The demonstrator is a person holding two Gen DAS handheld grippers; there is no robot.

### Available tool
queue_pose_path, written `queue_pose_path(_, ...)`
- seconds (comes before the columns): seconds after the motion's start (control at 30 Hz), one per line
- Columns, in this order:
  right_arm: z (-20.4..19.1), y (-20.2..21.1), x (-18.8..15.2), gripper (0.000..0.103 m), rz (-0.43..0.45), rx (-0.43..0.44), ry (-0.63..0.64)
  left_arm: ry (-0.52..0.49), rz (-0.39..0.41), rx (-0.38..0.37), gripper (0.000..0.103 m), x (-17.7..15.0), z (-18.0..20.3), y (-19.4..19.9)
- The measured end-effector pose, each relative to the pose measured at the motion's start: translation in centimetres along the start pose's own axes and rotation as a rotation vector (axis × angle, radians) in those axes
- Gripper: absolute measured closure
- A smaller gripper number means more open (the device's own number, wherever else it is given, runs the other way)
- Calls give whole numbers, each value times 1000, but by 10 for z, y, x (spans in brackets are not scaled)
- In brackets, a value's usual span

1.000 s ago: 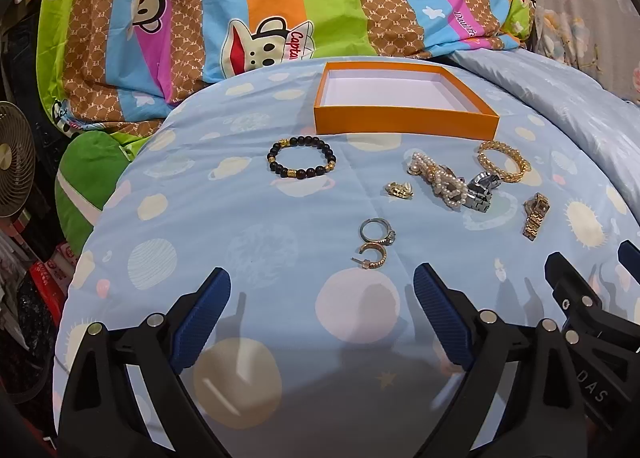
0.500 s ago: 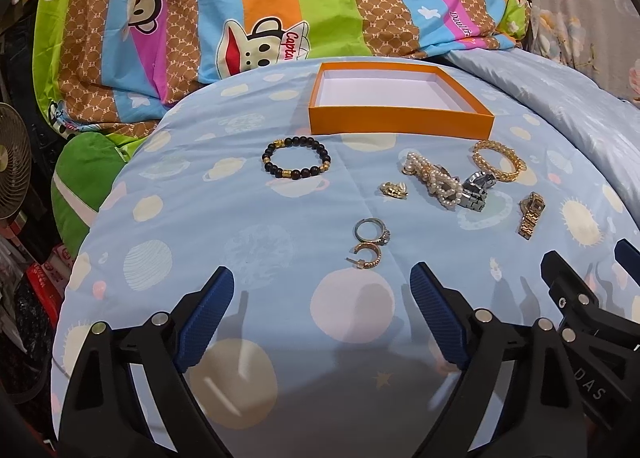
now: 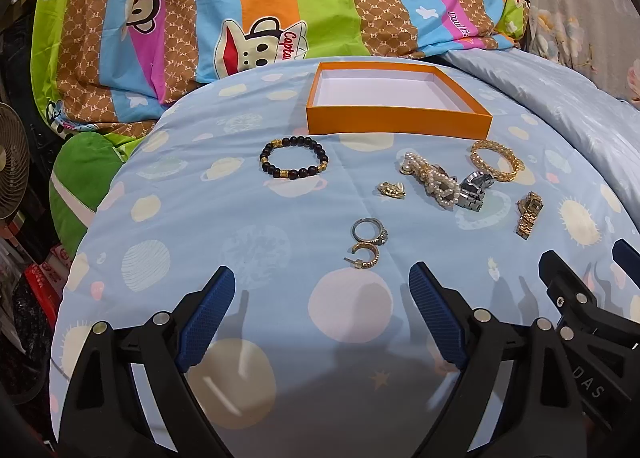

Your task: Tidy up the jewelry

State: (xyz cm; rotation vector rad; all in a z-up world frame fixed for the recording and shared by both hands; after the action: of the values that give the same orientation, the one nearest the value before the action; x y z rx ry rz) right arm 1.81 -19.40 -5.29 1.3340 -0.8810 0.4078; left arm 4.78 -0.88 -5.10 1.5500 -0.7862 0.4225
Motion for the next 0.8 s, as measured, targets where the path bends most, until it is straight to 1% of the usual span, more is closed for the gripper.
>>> queue_pose_path(0.8, 0, -1, 0, 5, -1, 0, 0, 2, -1, -1, 17, 0, -1, 0)
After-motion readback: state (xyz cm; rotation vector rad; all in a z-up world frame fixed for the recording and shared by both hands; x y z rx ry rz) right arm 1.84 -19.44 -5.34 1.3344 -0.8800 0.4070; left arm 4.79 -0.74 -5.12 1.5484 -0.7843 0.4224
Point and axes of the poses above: each gripper's, at about its wrist camera, not at the fingertips, and y roughly against the way its jaws point, z to its right, x to its top, the point moved 7 cm from there along -y, roughly the way its jaws point, and after that the axes turned 6 degrees about -y, right-handed, at the moved point
